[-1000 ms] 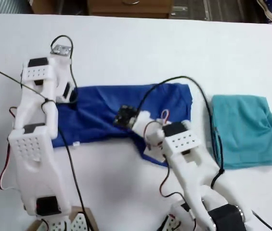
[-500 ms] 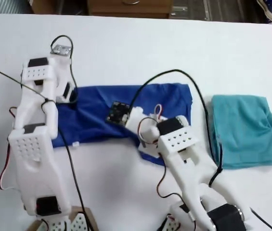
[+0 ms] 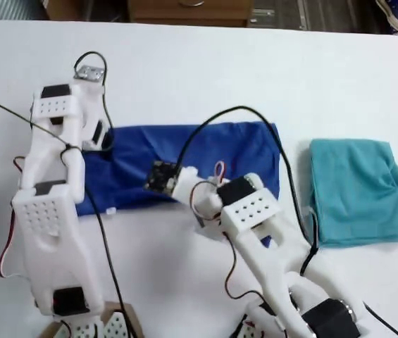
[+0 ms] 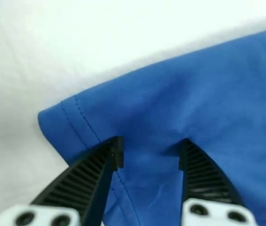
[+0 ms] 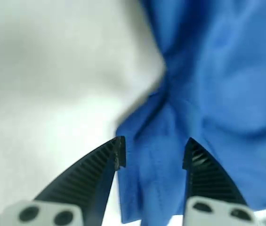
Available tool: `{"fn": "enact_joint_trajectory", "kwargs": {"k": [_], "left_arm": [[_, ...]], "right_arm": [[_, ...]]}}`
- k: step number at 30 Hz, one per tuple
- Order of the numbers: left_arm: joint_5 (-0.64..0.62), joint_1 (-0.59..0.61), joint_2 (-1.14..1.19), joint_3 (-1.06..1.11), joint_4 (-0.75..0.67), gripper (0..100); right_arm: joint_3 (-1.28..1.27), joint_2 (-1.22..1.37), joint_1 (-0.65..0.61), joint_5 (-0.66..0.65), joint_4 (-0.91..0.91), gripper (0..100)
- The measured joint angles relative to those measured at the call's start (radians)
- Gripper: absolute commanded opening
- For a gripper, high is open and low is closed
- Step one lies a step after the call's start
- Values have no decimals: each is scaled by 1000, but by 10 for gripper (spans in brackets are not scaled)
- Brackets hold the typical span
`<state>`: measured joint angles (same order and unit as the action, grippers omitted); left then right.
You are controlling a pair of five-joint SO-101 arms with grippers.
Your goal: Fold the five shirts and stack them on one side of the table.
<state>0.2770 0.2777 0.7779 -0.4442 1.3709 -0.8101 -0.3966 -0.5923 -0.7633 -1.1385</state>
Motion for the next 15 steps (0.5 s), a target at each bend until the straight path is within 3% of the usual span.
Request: {"fn": "enact_joint_trajectory", "kwargs": {"k": [15], "left_arm": [[0, 0, 0, 0, 0, 211]], "right_arm": [[-150, 0, 14, 0, 180, 144]]}}
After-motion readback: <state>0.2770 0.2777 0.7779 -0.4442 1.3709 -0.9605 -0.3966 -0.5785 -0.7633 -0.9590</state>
